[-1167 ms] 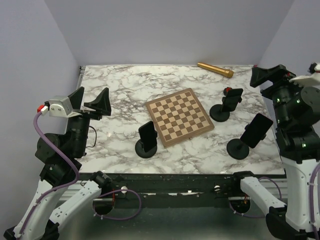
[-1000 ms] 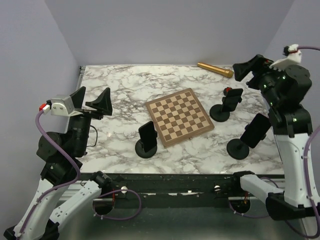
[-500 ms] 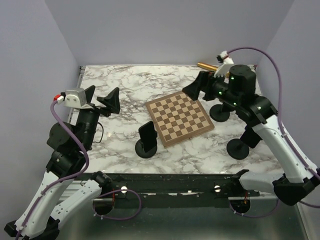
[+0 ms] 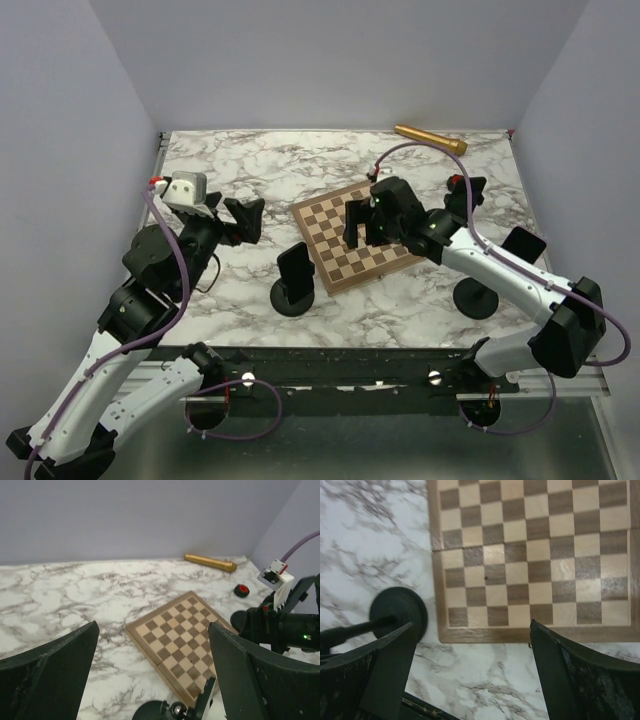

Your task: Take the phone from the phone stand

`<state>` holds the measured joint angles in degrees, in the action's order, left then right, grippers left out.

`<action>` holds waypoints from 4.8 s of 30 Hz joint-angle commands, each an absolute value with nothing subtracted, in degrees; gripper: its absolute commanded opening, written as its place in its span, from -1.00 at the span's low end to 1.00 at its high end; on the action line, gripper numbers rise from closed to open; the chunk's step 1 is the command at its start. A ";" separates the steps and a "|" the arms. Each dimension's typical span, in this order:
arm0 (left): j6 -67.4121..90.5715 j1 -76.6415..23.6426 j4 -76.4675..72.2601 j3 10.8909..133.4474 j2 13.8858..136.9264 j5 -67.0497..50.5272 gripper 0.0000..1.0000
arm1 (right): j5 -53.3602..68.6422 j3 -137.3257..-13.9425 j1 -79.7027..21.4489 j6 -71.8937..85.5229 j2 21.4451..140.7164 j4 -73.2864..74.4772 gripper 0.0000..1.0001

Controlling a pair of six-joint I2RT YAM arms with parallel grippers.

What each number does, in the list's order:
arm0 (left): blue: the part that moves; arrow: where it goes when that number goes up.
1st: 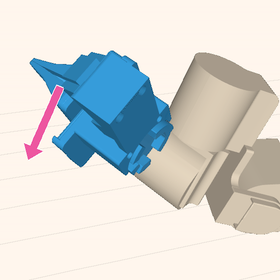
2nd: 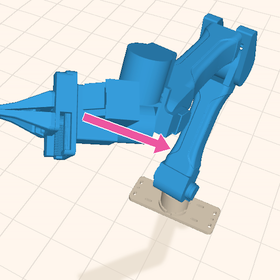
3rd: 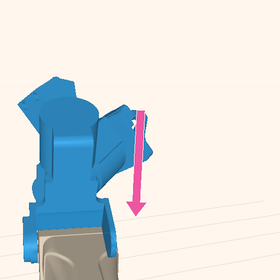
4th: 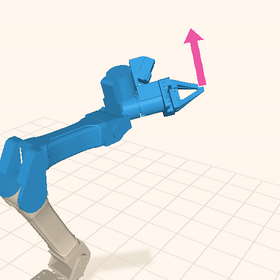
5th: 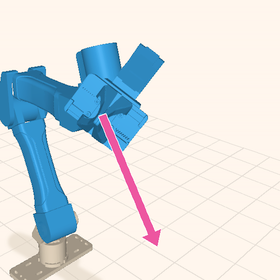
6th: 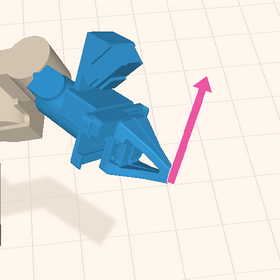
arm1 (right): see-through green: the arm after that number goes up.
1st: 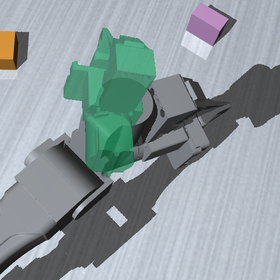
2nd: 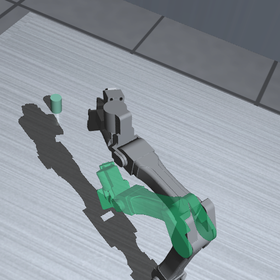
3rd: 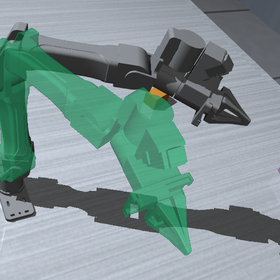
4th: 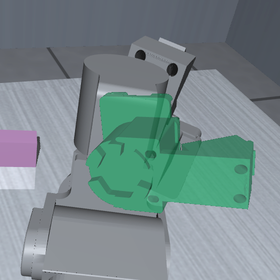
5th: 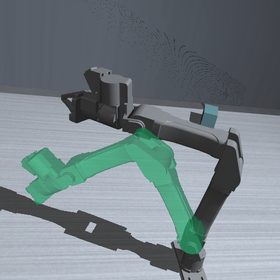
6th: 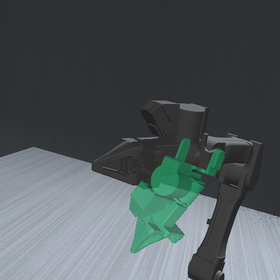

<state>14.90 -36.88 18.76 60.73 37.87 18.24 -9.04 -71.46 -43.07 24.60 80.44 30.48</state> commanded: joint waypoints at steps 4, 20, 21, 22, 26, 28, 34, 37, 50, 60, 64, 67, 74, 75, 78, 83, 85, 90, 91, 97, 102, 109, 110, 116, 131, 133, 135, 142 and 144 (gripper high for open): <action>17.87 -37.01 33.25 58.46 37.42 7.95 0.97 | -12.38 -59.66 -43.33 22.55 74.66 24.83 1.00; 24.19 -37.01 27.37 47.01 35.84 -7.55 0.97 | 4.74 -57.06 -43.33 19.86 73.79 26.25 1.00; 24.29 -37.03 27.00 46.73 36.06 -8.14 0.97 | 5.68 -57.06 -43.29 19.93 73.59 25.99 1.00; 24.55 -37.05 26.44 46.32 36.49 -8.67 0.97 | 6.49 -57.06 -43.27 20.06 73.40 25.72 1.00; 25.55 -37.06 23.95 44.71 38.13 -10.67 0.88 | 7.25 -57.48 -43.33 20.79 73.06 25.53 1.00; 25.82 -37.02 22.97 44.46 38.93 -10.98 0.79 | 8.24 -57.52 -43.33 21.45 73.12 24.95 1.00; 25.78 -37.04 21.05 44.47 40.62 -10.90 0.46 | 15.66 -55.01 -43.44 24.34 72.15 18.62 1.00; 25.41 -37.01 20.84 44.47 40.81 -10.85 0.35 | 18.55 -52.72 -44.25 25.00 70.75 14.34 1.00; 23.37 -37.07 23.15 44.50 34.89 -6.93 0.97 | 3.73 -54.19 -57.78 25.23 70.61 4.04 1.00; 27.32 -37.03 31.59 49.82 24.84 15.33 0.97 | -16.03 -61.56 -65.52 29.62 75.55 6.23 1.00; 27.80 -37.04 32.31 48.46 23.28 18.49 0.97 | -19.02 -64.96 -68.13 26.98 77.43 6.97 1.00; 28.55 -37.09 33.41 47.80 22.98 18.95 0.97 | -19.66 -67.39 -69.11 26.44 78.89 8.17 1.00; 30.18 -37.01 34.33 46.51 22.93 17.94 0.97 | -22.89 -68.85 -70.35 27.85 82.00 8.64 1.00; 30.38 -37.05 34.33 46.36 22.93 17.83 0.97 | -23.66 -69.24 -70.71 27.66 82.54 8.86 1.00; 31.08 -37.04 34.86 46.23 22.94 17.75 0.97 | -26.84 -70.64 -71.80 27.59 84.24 9.83 1.00; 31.97 -37.00 36.53 46.17 23.17 17.78 0.97 | -32.34 -72.50 -73.99 27.55 86.26 12.31 1.00; 32.30 -37.07 37.06 46.08 23.15 18.01 0.97 | -34.45 -72.51 -74.76 27.42 86.40 12.89 1.00; 32.58 -37.05 37.00 45.75 22.91 17.93 0.97 | -35.11 -72.75 -75.02 27.40 87.26 13.96 0.99; 32.63 -37.06 36.78 45.70 22.85 17.73 0.97 | -35.17 -72.92 -75.01 27.28 87.51 14.11 0.98; 32.77 -37.04 34.76 44.48 21.47 13.98 0.97 | -34.29 -74.80 -75.03 26.27 89.31 15.88 0.91; 32.32 -37.02 35.01 43.28 19.34 11.96 0.97 | -34.53 -75.26 -75.05 26.74 89.61 17.11 0.65; 33.57 -37.06 37.48 41.20 17.98 11.36 0.97 | -34.78 -73.58 -75.00 27.10 87.97 16.03 -0.20; 33.56 -37.07 37.44 40.67 18.37 10.24 0.97 | -34.85 -73.40 -75.06 26.87 87.90 16.00 -0.34; 33.57 -37.01 35.21 37.39 20.08 2.70 0.83 | -34.24 -74.34 -74.65 25.76 87.51 17.27 -0.87; 37.88 -37.03 19.03 25.51 13.96 -13.42 0.26 | -19.67 -74.00 -66.85 24.49 85.17 16.84 -0.99; 37.23 -37.03 19.10 25.51 14.38 -12.79 0.29 | -18.62 -74.17 -66.58 24.48 85.29 16.90 -0.99; 35.16 -37.05 19.65 26.65 16.35 -12.42 0.34 | -17.72 -74.35 -66.35 24.43 85.68 16.87 -0.99; 29.08 -37.13 20.42 31.57 25.14 -10.64 0.41 | -15.65 -74.27 -65.51 24.81 86.18 16.09 -0.99; 28.52 -37.13 18.73 31.82 26.72 -12.70 0.36 | -15.45 -74.27 -65.47 24.97 86.30 16.08 -0.99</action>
<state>31.99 -36.88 21.71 29.89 23.53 -10.37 -18.15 -73.60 -65.91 24.08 87.05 16.82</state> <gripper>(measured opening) 0.698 0.797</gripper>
